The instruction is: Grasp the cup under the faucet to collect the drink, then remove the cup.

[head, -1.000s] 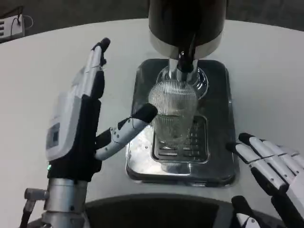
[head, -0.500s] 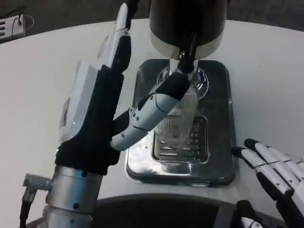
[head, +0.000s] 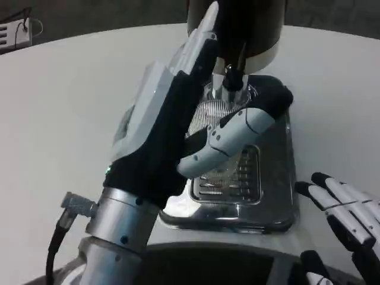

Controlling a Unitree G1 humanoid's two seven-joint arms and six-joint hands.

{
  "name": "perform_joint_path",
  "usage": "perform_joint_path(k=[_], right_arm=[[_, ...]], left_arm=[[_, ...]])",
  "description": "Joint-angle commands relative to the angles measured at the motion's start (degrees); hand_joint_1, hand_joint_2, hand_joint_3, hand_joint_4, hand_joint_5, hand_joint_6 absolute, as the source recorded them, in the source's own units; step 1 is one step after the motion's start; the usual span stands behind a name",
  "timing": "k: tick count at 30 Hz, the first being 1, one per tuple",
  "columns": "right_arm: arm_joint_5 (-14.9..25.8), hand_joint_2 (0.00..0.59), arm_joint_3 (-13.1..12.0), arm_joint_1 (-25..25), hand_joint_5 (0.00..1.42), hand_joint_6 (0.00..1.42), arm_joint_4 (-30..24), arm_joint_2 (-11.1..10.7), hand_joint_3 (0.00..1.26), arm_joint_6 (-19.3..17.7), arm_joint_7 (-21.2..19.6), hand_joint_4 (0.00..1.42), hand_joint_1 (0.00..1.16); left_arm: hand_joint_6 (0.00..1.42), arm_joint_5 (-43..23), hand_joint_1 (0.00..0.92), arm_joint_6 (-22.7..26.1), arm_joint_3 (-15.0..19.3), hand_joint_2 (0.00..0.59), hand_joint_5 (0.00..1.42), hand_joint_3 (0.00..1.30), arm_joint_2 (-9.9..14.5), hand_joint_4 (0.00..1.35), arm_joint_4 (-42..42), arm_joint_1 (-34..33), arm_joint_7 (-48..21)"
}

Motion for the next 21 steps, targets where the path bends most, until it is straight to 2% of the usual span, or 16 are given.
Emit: perform_joint_path(k=[1,14,21], right_arm=[[0.7,0.511,-0.3,0.2,0.13,0.2,-0.5,0.2,0.14,-0.2,0.6,0.07,0.14],[0.9,0.516,-0.6,-0.1,0.12,0.2,-0.6,0.7,0.14,0.5,0.9,0.07,0.13],[1.0,0.517,-0.3,-0.4,0.12,0.2,-0.5,1.2,0.14,0.6,1.0,0.07,0.12]], left_arm=[[0.0,0.7,0.0,1.6,-0.5,0.14,0.0,0.0,0.0,0.0,1.3,-1.8,-1.5],[0.0,0.7,0.0,3.0,-2.6,0.146,0.0,0.0,-0.1,0.0,4.6,-4.0,-3.3],[0.0,2.6,0.0,3.9,-3.8,0.142,0.0,0.0,1.0,0.0,3.9,-4.9,-5.1]])
